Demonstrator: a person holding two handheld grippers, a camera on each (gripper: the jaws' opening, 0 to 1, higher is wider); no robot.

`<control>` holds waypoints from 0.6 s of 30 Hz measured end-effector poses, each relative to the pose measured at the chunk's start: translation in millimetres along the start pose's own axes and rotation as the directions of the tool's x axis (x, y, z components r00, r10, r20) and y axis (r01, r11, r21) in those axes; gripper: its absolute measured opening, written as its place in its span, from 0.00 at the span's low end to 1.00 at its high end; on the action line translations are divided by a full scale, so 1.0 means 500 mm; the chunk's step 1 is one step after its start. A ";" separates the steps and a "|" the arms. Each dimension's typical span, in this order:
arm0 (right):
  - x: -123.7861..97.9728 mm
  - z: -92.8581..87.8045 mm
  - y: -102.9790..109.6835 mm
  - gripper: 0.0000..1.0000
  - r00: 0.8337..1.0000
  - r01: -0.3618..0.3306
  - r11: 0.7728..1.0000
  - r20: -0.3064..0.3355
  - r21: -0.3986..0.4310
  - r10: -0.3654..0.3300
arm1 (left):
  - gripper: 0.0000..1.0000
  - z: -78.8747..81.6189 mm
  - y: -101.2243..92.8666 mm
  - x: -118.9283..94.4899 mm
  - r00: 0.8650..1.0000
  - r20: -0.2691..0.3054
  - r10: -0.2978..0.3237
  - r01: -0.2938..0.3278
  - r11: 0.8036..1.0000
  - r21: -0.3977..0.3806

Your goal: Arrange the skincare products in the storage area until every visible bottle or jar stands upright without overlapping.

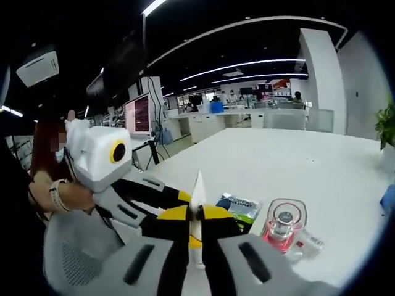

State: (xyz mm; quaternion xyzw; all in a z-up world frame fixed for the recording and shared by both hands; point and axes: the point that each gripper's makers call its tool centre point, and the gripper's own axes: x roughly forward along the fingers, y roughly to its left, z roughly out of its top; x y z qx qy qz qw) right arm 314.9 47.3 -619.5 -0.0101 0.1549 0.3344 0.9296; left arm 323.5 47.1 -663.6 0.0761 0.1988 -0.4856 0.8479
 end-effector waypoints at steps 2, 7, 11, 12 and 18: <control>0.000 0.000 0.000 0.04 1.000 0.005 1.000 -0.001 -0.009 -0.005 | 0.28 0.000 0.000 -0.001 1.000 0.002 0.003 -0.003 1.000 0.001; -0.003 -0.003 0.005 0.04 1.000 0.000 0.999 -0.002 -0.047 0.000 | 0.29 -0.003 -0.004 -0.004 1.000 0.011 -0.009 0.009 1.000 0.017; -0.006 -0.005 0.008 0.04 1.000 -0.009 0.999 -0.003 -0.049 0.009 | 0.29 -0.006 -0.007 -0.011 1.000 0.002 -0.021 0.021 0.999 0.045; -0.007 -0.006 0.007 0.04 1.000 -0.009 0.999 -0.003 -0.045 0.009 | 0.29 -0.008 -0.008 -0.013 1.000 0.000 -0.025 0.025 0.999 0.048; -0.006 -0.008 0.014 0.05 1.000 -0.023 0.997 -0.010 -0.068 0.023 | 0.31 -0.010 -0.005 -0.024 1.000 -0.010 -0.016 0.016 0.999 0.031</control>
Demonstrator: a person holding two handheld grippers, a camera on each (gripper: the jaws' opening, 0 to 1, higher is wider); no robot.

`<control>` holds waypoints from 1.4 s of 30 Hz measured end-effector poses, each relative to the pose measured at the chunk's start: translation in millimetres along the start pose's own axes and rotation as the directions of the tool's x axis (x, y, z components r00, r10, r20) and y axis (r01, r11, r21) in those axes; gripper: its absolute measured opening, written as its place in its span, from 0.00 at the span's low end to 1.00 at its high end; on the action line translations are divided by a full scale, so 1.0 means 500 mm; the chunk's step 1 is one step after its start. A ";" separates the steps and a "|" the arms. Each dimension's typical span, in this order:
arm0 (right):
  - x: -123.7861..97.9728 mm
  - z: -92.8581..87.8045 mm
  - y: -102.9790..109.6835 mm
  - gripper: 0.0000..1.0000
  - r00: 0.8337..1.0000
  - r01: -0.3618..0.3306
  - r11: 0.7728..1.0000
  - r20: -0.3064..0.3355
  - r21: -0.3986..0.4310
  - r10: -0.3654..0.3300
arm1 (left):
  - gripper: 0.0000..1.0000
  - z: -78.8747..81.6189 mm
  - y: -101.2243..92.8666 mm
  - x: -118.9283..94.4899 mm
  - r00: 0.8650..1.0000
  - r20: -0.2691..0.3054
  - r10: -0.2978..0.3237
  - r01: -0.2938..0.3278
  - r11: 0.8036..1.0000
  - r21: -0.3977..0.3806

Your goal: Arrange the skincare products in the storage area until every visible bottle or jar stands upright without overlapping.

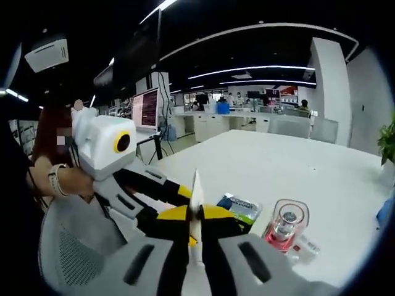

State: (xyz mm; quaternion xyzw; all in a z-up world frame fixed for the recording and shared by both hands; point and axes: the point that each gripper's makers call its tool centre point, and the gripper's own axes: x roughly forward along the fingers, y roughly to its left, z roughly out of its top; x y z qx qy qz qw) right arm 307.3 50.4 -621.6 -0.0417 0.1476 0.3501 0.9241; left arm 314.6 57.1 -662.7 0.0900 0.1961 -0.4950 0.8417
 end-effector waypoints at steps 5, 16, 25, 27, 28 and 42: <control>-0.003 -0.001 0.003 0.06 1.000 -0.004 1.000 0.000 -0.008 0.004 | 0.31 -0.014 0.002 -0.013 0.999 -0.030 0.019 -0.019 1.000 0.012; -0.010 -0.002 0.004 0.12 0.999 -0.038 0.999 -0.010 0.039 0.038 | 0.30 -0.014 0.007 -0.029 0.998 -0.022 0.056 -0.056 0.998 0.000; -0.028 -0.023 0.008 0.14 0.997 -0.047 0.997 -0.049 0.068 0.051 | 0.28 -0.009 -0.010 -0.040 0.998 -0.020 0.066 -0.066 0.998 0.025; -0.028 -0.027 0.009 0.15 0.997 -0.049 0.997 -0.054 0.061 0.053 | 0.28 -0.010 -0.006 -0.040 0.997 -0.022 0.076 -0.075 0.997 0.020; -0.028 -0.030 0.010 0.15 0.997 -0.052 0.996 -0.059 0.066 0.056 | 0.28 -0.010 -0.008 -0.042 0.997 -0.020 0.076 -0.075 0.997 0.015; -0.023 -0.035 0.012 0.14 0.995 -0.068 0.995 -0.070 0.075 0.074 | 0.26 -0.007 -0.030 -0.039 0.997 -0.052 0.055 -0.053 0.998 0.034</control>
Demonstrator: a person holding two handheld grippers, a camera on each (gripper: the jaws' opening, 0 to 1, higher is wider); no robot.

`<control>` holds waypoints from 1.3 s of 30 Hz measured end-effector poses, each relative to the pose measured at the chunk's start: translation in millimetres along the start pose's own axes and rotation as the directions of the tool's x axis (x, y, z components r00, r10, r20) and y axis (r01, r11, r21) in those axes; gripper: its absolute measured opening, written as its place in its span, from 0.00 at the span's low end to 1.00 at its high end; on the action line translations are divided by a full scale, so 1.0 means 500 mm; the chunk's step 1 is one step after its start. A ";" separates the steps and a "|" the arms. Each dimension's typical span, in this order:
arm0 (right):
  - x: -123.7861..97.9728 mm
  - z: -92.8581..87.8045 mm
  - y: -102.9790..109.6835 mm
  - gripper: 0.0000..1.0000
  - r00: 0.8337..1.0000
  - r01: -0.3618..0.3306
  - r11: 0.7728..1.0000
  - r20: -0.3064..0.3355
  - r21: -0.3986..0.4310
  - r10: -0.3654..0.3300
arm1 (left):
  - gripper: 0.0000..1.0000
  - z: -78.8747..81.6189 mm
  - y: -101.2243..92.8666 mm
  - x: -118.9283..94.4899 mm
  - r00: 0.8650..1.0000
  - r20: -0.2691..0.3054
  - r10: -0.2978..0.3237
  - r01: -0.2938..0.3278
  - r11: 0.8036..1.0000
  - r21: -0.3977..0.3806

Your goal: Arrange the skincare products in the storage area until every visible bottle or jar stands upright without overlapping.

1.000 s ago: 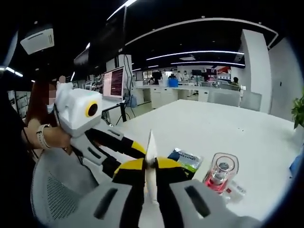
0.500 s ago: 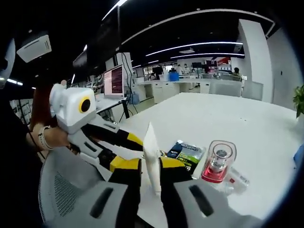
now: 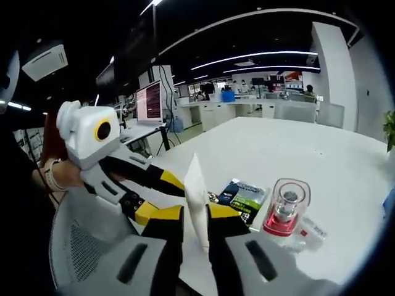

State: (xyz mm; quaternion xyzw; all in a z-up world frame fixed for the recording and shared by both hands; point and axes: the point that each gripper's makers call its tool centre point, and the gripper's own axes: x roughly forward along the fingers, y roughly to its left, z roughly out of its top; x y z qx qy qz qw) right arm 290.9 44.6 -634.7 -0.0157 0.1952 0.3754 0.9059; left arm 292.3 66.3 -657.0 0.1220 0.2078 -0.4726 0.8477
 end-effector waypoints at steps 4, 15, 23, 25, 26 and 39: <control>0.001 0.000 0.005 0.14 1.000 -0.009 1.000 0.000 0.002 0.009 | 0.26 0.001 -0.003 0.006 1.000 -0.003 -0.007 0.007 1.000 -0.003; 0.010 0.000 0.026 0.11 0.999 -0.047 0.999 -0.003 0.018 0.047 | 0.28 -0.001 0.008 0.021 1.000 -0.026 -0.010 0.010 1.000 0.028; 0.022 0.015 0.033 0.10 0.998 -0.067 0.998 0.003 0.020 0.067 | 0.27 0.005 0.009 0.031 1.000 -0.026 -0.014 0.015 0.998 0.055; 0.024 0.017 0.033 0.10 0.998 -0.067 0.998 0.004 0.017 0.067 | 0.26 0.007 0.007 0.033 0.999 -0.025 -0.021 0.022 0.998 0.059; 0.025 0.018 0.033 0.10 0.998 -0.066 0.998 0.005 0.016 0.066 | 0.25 0.009 0.006 0.035 0.999 -0.022 -0.025 0.026 0.998 0.058; 0.026 0.025 0.024 0.08 0.998 -0.059 0.997 0.018 0.044 0.059 | 0.12 0.015 0.020 0.045 0.998 0.005 -0.064 0.063 0.996 0.056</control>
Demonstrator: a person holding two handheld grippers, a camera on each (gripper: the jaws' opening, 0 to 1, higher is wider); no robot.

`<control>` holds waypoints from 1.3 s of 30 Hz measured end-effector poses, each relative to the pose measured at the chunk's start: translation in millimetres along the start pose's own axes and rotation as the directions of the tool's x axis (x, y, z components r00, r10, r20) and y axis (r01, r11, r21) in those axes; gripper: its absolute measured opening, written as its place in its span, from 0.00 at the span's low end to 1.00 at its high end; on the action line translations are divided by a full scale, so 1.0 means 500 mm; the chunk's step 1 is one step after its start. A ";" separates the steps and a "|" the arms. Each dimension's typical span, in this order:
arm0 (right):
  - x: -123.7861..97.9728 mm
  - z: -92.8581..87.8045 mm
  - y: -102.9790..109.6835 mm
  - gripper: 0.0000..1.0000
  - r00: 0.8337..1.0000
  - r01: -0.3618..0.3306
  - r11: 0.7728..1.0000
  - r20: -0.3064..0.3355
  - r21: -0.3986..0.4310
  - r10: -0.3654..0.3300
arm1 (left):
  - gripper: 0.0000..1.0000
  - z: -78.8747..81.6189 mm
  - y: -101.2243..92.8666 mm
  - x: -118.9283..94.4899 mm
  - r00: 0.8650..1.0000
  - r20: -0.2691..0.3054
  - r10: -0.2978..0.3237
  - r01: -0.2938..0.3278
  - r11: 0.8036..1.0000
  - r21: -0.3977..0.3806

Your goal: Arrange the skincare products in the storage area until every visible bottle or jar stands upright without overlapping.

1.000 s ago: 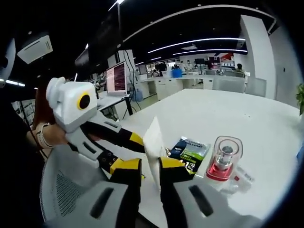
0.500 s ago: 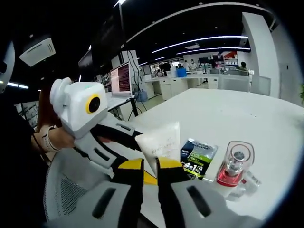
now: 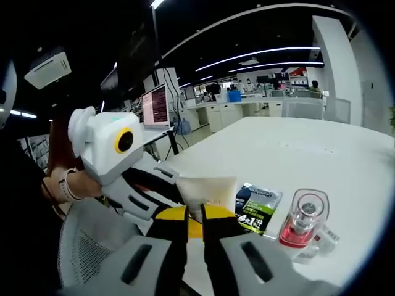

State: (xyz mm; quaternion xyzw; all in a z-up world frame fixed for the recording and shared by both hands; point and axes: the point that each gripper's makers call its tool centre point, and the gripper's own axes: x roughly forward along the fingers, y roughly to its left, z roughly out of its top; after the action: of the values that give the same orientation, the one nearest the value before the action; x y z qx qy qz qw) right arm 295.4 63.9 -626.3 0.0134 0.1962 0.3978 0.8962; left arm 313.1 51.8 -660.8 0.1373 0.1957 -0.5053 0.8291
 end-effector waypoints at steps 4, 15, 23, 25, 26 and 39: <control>-0.005 0.000 -0.005 0.09 1.000 0.012 1.000 -0.003 -0.010 -0.012 | 0.11 0.002 -0.004 -0.001 0.999 0.010 -0.043 0.043 0.999 0.024; -0.043 -0.017 -0.037 0.13 0.997 0.072 0.997 -0.017 0.002 -0.072 | 0.10 0.004 -0.004 0.002 0.990 0.035 -0.134 0.131 0.988 0.077; -0.080 -0.034 -0.058 0.14 0.991 0.126 0.992 -0.048 -0.003 -0.126 | 0.09 0.006 -0.005 0.007 0.980 0.031 -0.195 0.190 0.975 0.113; -0.090 -0.038 -0.066 0.15 0.989 0.140 0.990 -0.054 -0.006 -0.140 | 0.09 0.008 -0.005 0.010 0.977 0.037 -0.209 0.204 0.972 0.120; -0.094 -0.039 -0.070 0.15 0.987 0.148 0.989 -0.055 -0.003 -0.148 | 0.09 0.008 -0.005 0.011 0.976 0.037 -0.214 0.208 0.971 0.118; -0.131 -0.049 -0.118 0.16 0.973 0.226 0.974 -0.055 0.026 -0.224 | 0.08 0.015 -0.011 0.028 0.969 0.076 -0.236 0.228 0.968 0.110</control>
State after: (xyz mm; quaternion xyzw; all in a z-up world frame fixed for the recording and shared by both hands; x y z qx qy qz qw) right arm 288.4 -26.6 -637.0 -0.0051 0.2260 0.2909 0.9297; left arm 315.4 35.3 -660.7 0.1322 0.1478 -0.6137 0.7642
